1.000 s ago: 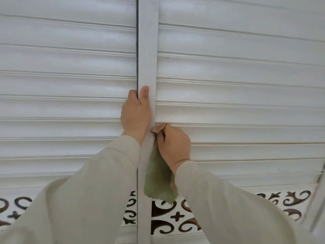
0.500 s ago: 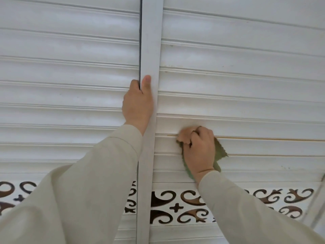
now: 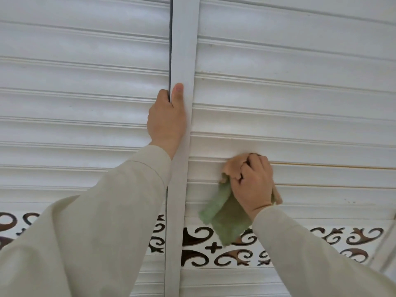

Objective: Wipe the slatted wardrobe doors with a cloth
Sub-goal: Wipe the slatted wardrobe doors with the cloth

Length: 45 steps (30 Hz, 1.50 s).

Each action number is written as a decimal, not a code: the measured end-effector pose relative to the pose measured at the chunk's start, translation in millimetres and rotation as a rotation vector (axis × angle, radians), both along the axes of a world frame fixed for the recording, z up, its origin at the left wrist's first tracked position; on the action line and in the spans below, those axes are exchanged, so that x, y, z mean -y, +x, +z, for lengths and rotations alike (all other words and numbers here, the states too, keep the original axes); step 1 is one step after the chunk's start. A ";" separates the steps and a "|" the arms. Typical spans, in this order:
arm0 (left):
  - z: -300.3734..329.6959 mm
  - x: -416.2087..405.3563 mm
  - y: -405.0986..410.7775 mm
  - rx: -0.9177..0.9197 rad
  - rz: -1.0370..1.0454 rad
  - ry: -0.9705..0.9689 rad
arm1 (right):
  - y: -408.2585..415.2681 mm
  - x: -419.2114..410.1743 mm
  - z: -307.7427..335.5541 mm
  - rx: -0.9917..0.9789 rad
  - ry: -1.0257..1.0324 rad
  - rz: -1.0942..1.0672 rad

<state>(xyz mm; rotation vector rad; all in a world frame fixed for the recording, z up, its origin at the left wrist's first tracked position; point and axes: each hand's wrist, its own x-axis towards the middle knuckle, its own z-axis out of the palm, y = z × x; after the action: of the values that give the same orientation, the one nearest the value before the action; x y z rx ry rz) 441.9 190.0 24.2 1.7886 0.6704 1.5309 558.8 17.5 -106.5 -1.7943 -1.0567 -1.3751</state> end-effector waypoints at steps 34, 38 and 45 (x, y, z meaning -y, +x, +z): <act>-2.1 10.8 0.7 -0.052 0.176 -0.010 | -36.0 -13.0 54.6 -0.225 -0.120 0.173; -0.5 8.6 0.3 -0.082 0.199 -0.010 | -53.4 -31.6 96.1 -0.505 -0.168 0.116; -0.7 5.5 -0.2 -0.111 0.180 -0.001 | -7.5 16.5 93.4 -0.582 -0.045 -0.028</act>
<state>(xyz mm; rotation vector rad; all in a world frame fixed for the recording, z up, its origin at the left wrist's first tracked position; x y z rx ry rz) 441.8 184.5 23.5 1.8650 0.9071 1.5543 551.2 1.0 -13.1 -2.0659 -0.7487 -0.7610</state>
